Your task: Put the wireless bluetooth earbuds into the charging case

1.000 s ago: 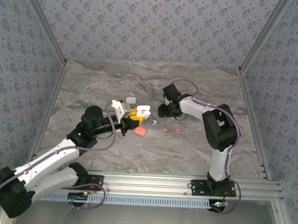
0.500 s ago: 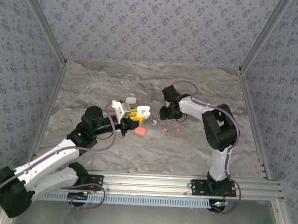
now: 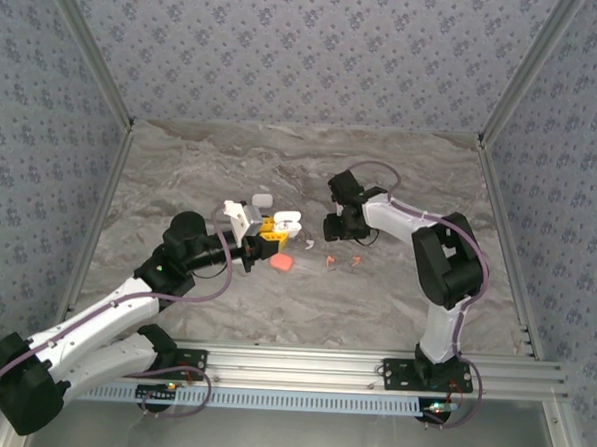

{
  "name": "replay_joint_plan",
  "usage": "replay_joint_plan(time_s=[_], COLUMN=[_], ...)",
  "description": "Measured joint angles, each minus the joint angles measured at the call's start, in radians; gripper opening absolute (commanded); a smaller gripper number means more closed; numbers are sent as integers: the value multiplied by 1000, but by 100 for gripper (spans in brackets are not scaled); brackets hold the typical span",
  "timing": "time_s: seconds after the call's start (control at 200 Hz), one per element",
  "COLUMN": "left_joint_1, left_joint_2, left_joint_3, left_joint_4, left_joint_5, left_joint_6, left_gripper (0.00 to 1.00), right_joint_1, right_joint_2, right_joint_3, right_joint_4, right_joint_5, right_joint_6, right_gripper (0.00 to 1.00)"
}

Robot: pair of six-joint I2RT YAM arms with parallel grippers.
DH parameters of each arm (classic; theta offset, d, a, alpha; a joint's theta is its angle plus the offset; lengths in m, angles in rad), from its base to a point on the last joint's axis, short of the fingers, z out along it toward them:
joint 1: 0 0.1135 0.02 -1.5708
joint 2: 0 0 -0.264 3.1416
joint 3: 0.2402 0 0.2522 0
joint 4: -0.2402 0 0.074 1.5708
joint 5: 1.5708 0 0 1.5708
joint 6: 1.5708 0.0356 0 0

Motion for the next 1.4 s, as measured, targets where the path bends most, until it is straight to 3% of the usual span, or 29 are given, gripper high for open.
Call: replay_joint_plan(time_s=[0.305,0.695,1.034,1.399], left_joint_1=[0,0,0,0], left_joint_2=[0,0,0,0], left_joint_3=[0,0,0,0], left_joint_4=[0,-3,-18,-18], left_joint_5=[0,0,-4,-4], left_joint_6=[0,0,0,0], left_gripper=[0,0,0,0], right_joint_1=[-39,-77,-77,-78], right_joint_2=[-52,95,124,145], right_joint_3=[40,117,137,152], right_joint_4=[-50,-115,-124,-134], right_joint_5=[5,20,21,47], right_joint_6=[-27,-56,-61,-75], right_gripper=[56,54,49,30])
